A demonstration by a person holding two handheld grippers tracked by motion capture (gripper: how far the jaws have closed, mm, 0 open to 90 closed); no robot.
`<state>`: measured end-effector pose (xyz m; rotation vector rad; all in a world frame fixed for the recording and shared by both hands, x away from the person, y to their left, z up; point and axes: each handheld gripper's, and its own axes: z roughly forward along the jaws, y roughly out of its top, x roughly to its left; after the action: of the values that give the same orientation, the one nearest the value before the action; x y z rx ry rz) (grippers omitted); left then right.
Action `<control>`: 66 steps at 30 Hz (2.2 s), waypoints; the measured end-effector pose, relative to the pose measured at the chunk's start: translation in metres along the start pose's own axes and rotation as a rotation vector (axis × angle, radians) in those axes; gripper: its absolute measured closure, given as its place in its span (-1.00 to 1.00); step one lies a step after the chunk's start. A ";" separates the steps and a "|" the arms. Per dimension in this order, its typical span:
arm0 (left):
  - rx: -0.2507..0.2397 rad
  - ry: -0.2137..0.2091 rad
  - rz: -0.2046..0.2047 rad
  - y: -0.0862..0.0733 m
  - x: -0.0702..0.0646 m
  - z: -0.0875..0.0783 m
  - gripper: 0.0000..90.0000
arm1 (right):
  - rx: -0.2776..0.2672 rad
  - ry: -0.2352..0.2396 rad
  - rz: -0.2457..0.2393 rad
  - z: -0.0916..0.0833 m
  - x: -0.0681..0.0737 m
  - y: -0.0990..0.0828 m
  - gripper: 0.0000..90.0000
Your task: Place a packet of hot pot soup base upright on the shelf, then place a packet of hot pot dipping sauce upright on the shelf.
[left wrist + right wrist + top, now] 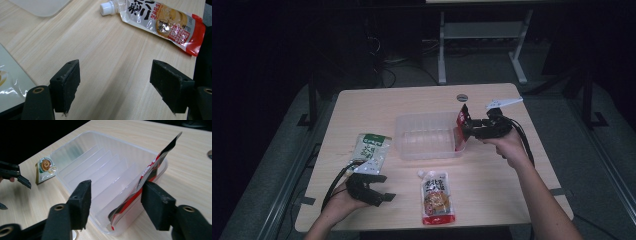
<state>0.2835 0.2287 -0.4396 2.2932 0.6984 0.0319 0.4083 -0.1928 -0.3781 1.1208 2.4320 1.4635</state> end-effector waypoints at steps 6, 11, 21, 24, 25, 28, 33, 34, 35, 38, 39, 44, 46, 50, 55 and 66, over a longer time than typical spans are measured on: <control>-0.012 -0.005 -0.001 0.003 0.000 0.000 -0.47 | -0.001 -0.050 -0.003 -0.017 0.009 -0.001 -0.33; -0.010 -0.008 -0.001 0.003 0.000 0.001 -0.47 | -0.011 -0.090 -0.024 -0.036 0.016 -0.014 -0.37; -0.015 -0.005 -0.002 0.000 0.001 -0.003 -0.37 | 0.012 -0.131 -0.058 -0.046 0.020 -0.059 -0.42; -0.019 -0.003 -0.006 0.000 0.002 -0.003 -0.30 | 0.043 -0.152 -0.080 -0.043 0.024 -0.067 -0.44; -0.018 0.001 -0.009 0.000 0.002 -0.004 -0.30 | 0.064 -0.156 -0.096 -0.041 0.026 -0.071 -0.45; -0.031 0.003 -0.014 0.000 0.000 -0.004 -0.22 | 0.097 -0.146 -0.122 -0.038 0.038 -0.087 -0.47; -0.031 0.009 -0.011 0.002 -0.004 -0.004 -0.15 | 0.128 -0.137 -0.144 -0.040 0.048 -0.106 -0.52; -0.029 0.007 -0.010 0.003 -0.004 -0.004 -0.14 | 0.129 -0.141 -0.143 -0.042 0.049 -0.110 -0.54; -0.038 0.005 -0.022 0.003 -0.004 -0.003 -0.13 | 0.127 -0.144 -0.139 -0.043 0.050 -0.114 -0.57; -0.043 0.006 -0.017 0.007 -0.003 -0.004 -0.05 | 0.124 -0.145 -0.118 -0.047 0.048 -0.121 -0.60; -0.052 0.007 -0.020 0.009 -0.003 -0.003 -0.01 | 0.118 -0.154 -0.108 -0.048 0.046 -0.121 -0.60; -0.064 -0.022 -0.031 0.013 0.000 -0.001 0.20 | 0.090 -0.171 -0.080 -0.048 0.040 -0.121 -0.61; -0.065 -0.023 -0.034 0.014 -0.001 0.000 0.30 | 0.086 -0.176 -0.081 -0.047 0.039 -0.120 -0.61; -0.080 -0.046 -0.042 0.022 -0.004 0.000 0.42 | 0.075 -0.187 -0.086 -0.049 0.038 -0.123 -0.64; -0.103 -0.086 -0.020 0.034 -0.021 0.002 0.73 | 0.068 -0.184 -0.091 -0.051 0.036 -0.123 -0.65; -0.104 -0.179 0.061 0.063 -0.051 0.034 0.99 | 0.066 -0.177 -0.086 -0.048 0.035 -0.121 -0.65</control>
<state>0.2772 0.1453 -0.4144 2.1854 0.5224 -0.1057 0.2971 -0.2389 -0.4394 1.0921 2.3895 1.2126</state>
